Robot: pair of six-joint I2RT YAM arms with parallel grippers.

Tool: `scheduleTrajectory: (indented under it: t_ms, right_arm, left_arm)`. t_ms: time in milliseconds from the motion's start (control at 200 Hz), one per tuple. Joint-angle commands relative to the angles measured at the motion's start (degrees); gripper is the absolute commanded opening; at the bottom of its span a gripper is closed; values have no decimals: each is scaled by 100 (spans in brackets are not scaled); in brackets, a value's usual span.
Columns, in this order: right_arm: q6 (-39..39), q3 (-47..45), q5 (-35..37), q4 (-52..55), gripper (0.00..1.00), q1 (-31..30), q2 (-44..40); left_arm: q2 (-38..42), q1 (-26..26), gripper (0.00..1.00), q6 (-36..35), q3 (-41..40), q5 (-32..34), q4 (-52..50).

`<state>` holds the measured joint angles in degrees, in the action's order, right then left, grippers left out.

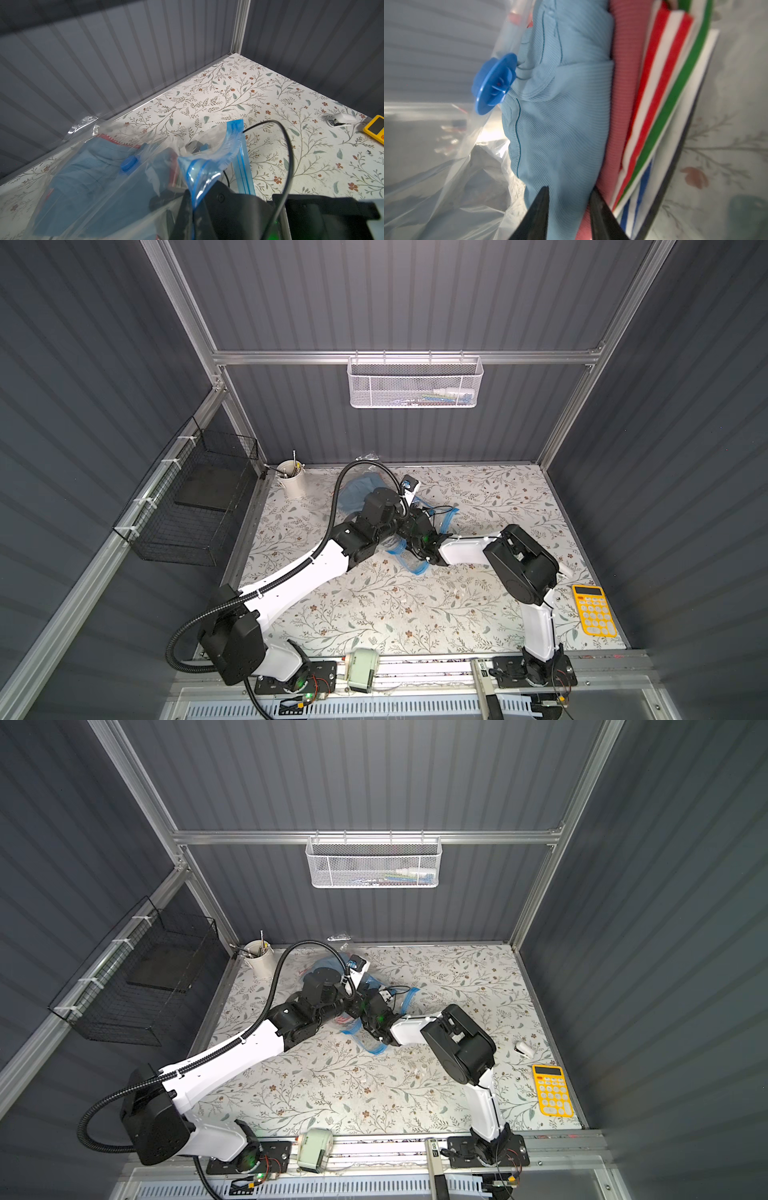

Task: Take the tank top out of the vacuum bag
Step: Take out the tank top from the vacuum bag.

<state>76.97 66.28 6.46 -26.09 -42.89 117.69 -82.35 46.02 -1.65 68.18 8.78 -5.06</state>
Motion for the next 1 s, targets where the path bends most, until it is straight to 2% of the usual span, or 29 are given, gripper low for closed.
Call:
scheduleTrajectory:
  t_ms: [0,550,995]
  right_arm:
    - [-154,187,95,110,35,9,-114]
    - [-323,295,122,235,36,9,-343]
    - [-179,560,39,122,36,48,108]
  left_arm:
    - [166,3,0,68,-8,-166,129]
    - [108,3,0,64,-14,-176,128]
    - [135,6,0,66,-1,-183,122]
